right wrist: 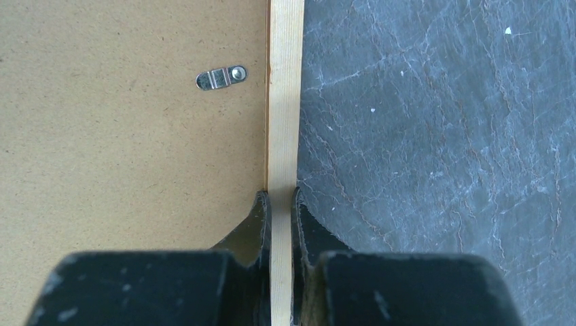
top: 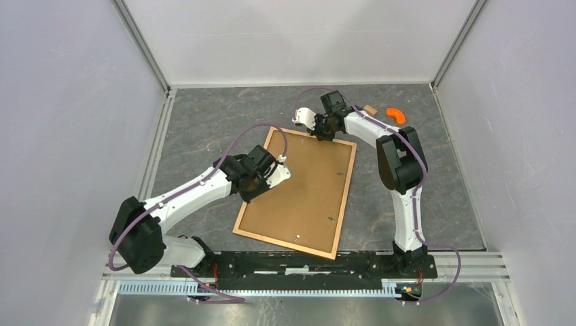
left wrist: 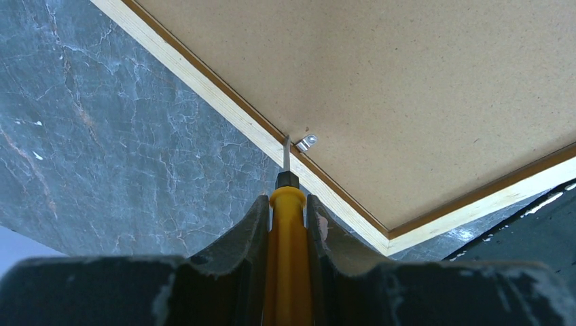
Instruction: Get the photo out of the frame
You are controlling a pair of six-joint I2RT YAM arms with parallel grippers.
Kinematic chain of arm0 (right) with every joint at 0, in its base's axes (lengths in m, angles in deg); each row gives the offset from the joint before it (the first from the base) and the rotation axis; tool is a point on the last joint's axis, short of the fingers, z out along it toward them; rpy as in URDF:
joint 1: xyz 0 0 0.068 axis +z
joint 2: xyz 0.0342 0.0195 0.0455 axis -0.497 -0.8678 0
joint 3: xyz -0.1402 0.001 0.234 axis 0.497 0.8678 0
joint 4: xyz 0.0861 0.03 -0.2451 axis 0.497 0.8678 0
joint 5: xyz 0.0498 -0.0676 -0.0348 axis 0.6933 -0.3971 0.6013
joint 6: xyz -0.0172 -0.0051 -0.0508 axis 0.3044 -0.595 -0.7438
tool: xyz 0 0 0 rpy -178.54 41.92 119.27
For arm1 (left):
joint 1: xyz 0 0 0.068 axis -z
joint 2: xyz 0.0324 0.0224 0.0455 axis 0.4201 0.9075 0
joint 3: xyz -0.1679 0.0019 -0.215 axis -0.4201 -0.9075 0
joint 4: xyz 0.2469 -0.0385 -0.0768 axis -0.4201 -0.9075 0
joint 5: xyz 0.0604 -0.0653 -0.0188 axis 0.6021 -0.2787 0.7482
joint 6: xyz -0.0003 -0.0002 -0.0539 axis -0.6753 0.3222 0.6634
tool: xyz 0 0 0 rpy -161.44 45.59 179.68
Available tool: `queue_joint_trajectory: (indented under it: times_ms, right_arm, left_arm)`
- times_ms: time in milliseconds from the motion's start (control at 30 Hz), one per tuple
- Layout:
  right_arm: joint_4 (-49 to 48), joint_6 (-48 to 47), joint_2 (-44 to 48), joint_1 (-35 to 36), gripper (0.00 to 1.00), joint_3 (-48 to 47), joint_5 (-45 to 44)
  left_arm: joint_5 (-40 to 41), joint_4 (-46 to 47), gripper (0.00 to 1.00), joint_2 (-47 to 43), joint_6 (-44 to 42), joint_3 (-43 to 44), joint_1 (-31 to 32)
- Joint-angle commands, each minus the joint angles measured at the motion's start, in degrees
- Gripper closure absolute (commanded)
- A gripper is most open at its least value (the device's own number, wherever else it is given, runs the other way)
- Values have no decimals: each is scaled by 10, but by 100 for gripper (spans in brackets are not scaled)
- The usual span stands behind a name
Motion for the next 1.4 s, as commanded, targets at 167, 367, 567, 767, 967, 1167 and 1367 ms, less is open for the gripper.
queue_joint_trajectory:
  times_ms: [167, 367, 567, 767, 967, 1167, 1367]
  right_arm:
    - [-39, 0, 9, -2, 100, 5, -7]
    - [-41, 1, 5, -3, 100, 5, -11]
    - [-44, 8, 5, -7, 100, 3, -12]
    - [-44, 12, 1, -9, 100, 2, -15]
    - [-44, 15, 1, -12, 100, 2, -11]
    - [-44, 17, 1, -11, 100, 2, -10]
    - [-42, 18, -1, -12, 100, 2, -8]
  left_arm:
    - [19, -15, 98, 16, -47, 1, 19]
    - [1, -58, 98, 31, -53, 19, 36]
    - [-9, -85, 98, 38, -49, 27, 57]
    - [-29, -93, 98, 38, -46, 32, 64]
    - [-40, -62, 98, 40, -31, 24, 64]
    - [-56, -17, 98, 34, -16, 7, 64]
    - [-105, 7, 98, 18, -2, 12, 64]
